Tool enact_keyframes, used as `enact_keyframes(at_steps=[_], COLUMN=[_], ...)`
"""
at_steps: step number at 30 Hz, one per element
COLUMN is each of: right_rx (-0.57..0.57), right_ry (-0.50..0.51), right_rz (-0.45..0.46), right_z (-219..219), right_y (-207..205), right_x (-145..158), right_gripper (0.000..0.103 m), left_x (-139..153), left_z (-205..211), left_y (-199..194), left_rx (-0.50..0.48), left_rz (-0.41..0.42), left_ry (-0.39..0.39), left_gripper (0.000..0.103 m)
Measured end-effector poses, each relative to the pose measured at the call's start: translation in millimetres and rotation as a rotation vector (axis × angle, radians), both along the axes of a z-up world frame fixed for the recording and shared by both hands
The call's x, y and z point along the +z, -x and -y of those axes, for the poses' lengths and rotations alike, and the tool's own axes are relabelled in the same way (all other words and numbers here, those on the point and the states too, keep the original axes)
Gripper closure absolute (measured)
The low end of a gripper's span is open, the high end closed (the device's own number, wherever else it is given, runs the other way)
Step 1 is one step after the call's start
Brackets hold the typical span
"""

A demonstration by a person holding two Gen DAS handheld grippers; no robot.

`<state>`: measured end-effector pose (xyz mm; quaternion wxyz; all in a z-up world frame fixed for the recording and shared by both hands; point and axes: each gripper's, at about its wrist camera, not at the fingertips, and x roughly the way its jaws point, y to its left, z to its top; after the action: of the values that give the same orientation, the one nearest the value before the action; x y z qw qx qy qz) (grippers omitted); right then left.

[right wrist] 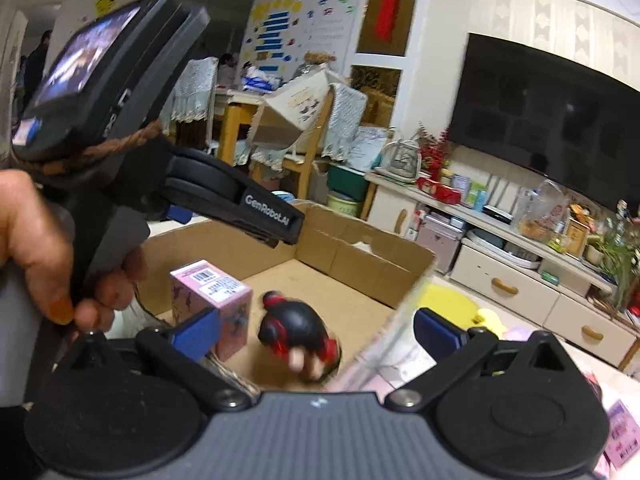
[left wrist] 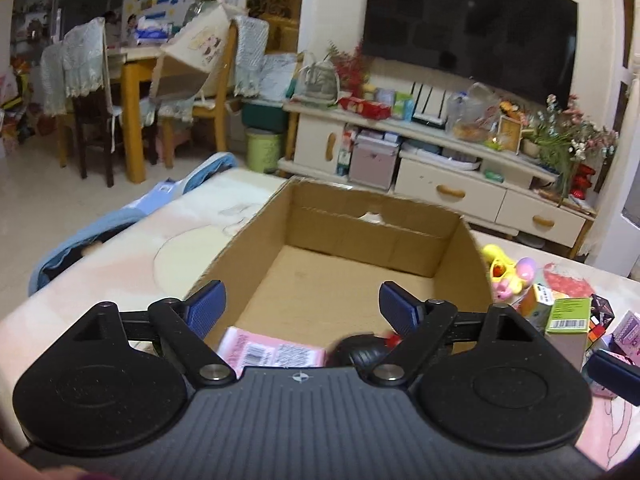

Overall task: Organize rigid objects
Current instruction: 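Withdraw both tools and bring the right gripper to the pink 'girl' box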

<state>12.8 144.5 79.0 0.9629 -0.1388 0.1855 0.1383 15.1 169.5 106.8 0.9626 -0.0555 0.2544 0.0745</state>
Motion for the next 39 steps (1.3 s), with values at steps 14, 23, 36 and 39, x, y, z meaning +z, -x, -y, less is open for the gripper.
enact_keyframes(at_steps=[14, 23, 36, 39], right_rx=[-0.246, -0.350, -0.504, -0.538], right_ry=[-0.111, -0.127, -0.146, -0.162], right_rz=[-0.071, -0.094, -0.074, -0.070], right_z=[66, 104, 159, 175], right_y=[24, 29, 34, 35], right_x=[-14, -27, -35, -37], right_gripper=[0.001, 0.001, 0.001, 0.001], left_x=[-19, -19, -24, -28], left_z=[49, 49, 75, 80], left_y=[-5, 9, 7, 5], left_rx=[0.013, 0.107, 0.026, 0.024], left_rz=[0.169, 0.108, 0.067, 0.062], left_ry=[-0.325, -0.459, -0.426, -0.491], left_gripper=[0.000, 0.000, 0.000, 0.000])
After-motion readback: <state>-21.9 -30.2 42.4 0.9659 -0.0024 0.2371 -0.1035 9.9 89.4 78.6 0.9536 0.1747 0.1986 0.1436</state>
